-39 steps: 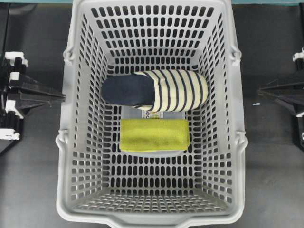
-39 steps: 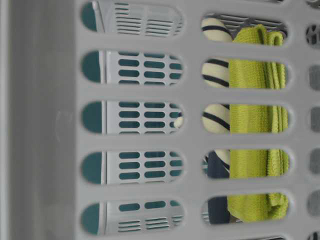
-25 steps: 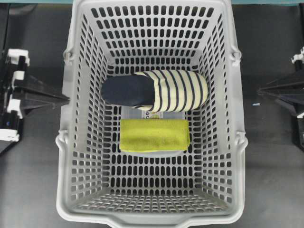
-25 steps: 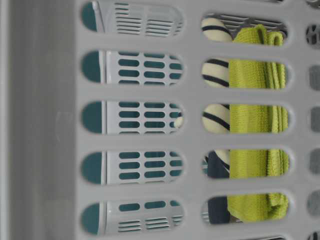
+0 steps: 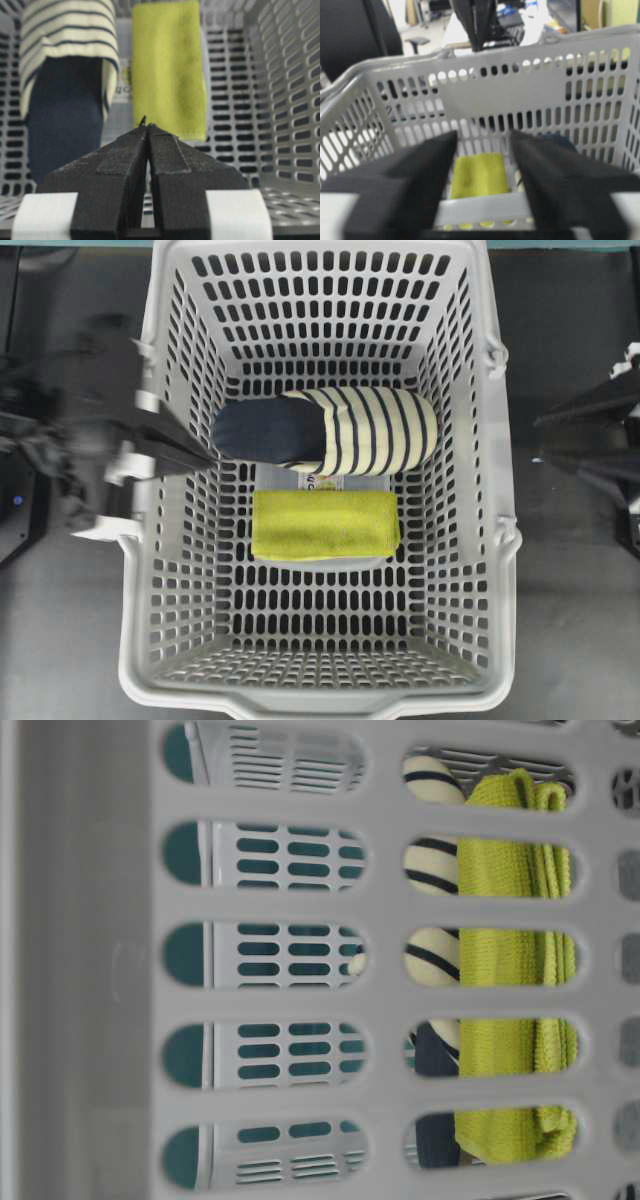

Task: Pick up the yellow cloth from the shopping basket with the left arm.
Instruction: 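Move the left gripper over the basket toward the yellow-green cloth, then lower the left gripper into the basket and close on the cloth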

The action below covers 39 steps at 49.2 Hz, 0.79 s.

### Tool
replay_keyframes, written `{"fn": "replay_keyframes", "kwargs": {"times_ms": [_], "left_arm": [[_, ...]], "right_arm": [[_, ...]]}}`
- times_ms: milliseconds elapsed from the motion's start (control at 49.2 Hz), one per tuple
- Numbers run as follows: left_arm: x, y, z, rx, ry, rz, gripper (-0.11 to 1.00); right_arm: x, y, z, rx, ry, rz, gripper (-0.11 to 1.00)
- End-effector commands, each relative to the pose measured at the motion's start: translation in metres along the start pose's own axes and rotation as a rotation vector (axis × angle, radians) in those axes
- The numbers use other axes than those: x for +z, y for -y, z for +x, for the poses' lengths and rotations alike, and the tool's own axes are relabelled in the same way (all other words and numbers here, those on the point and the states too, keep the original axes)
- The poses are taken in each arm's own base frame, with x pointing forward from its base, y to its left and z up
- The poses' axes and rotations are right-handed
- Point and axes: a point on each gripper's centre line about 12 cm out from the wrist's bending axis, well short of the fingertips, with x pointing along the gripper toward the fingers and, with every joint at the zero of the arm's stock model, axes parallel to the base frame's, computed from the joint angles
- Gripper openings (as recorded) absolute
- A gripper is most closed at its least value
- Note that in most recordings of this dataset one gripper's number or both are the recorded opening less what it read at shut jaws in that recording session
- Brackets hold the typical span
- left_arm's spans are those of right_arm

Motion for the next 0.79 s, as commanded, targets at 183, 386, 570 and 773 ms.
{"fn": "replay_keyframes", "kwargs": {"times_ms": [183, 386, 570, 773], "left_arm": [[0.025, 0.002, 0.053, 0.003, -0.147, 0.005, 0.36], [0.02, 0.003, 0.109, 0.008, -0.342, 0.007, 0.87], [0.017, 0.009, 0.149, 0.003, -0.404, 0.008, 0.89], [-0.005, 0.018, 0.181, -0.008, -0.481, 0.024, 0.89]], "right_arm": [[0.01, -0.004, -0.001, 0.017, 0.009, 0.004, 0.8], [0.011, -0.004, -0.002, 0.017, 0.01, 0.004, 0.78], [0.012, -0.005, -0.003, 0.018, 0.021, 0.003, 0.78], [0.012, -0.005, -0.003, 0.019, 0.024, 0.0, 0.78]]}}
